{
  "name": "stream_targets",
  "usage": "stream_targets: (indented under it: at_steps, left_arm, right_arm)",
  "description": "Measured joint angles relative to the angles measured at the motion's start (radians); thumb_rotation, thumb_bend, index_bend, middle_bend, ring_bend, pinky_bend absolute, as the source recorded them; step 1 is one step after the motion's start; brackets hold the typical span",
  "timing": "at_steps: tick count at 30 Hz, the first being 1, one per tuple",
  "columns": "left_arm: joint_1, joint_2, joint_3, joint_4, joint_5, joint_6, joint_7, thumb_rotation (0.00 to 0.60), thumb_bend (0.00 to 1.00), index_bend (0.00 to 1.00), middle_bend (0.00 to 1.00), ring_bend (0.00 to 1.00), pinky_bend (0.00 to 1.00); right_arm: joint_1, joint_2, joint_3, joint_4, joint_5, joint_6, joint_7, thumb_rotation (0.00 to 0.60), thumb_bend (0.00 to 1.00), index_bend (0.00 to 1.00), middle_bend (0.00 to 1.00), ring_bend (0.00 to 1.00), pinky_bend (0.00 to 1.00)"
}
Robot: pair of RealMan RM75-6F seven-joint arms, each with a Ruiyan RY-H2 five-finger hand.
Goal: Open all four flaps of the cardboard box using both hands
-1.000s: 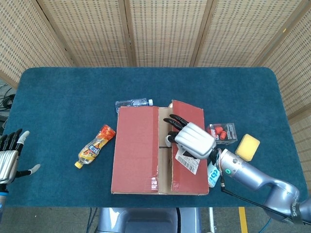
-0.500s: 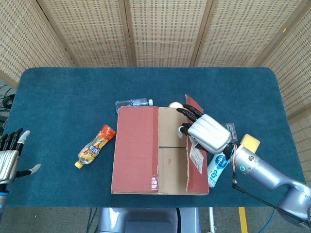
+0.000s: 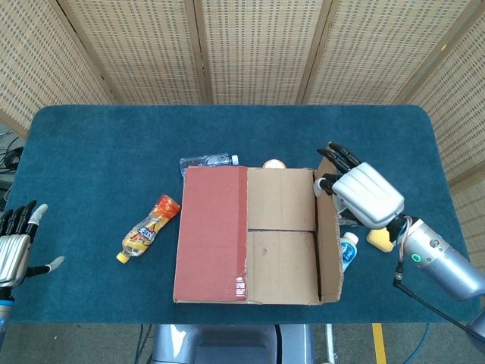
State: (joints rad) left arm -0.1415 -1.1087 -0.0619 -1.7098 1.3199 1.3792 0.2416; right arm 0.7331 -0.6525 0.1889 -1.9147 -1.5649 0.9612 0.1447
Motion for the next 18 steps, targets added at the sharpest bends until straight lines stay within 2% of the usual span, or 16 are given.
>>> stream_targets:
  at_steps: [13,18]
  left_arm:
    - [0.000,0.010,-0.009,-0.005,-0.017,0.004,0.004,0.487,0.11,0.04,0.00,0.00,0.00]
    - [-0.010,0.039,-0.016,-0.012,0.008,0.006,-0.005,0.488,0.11,0.04,0.00,0.00,0.00]
  right_arm:
    - [-0.070,0.025,-0.016,0.069,0.018,0.037,0.039,0.600,1.00,0.45,0.52,0.05,0.00]
    - [-0.110,-0.005,-0.037,0.103,0.026,0.059,0.074,0.600,1.00,0.45,0.51,0.07,0.00]
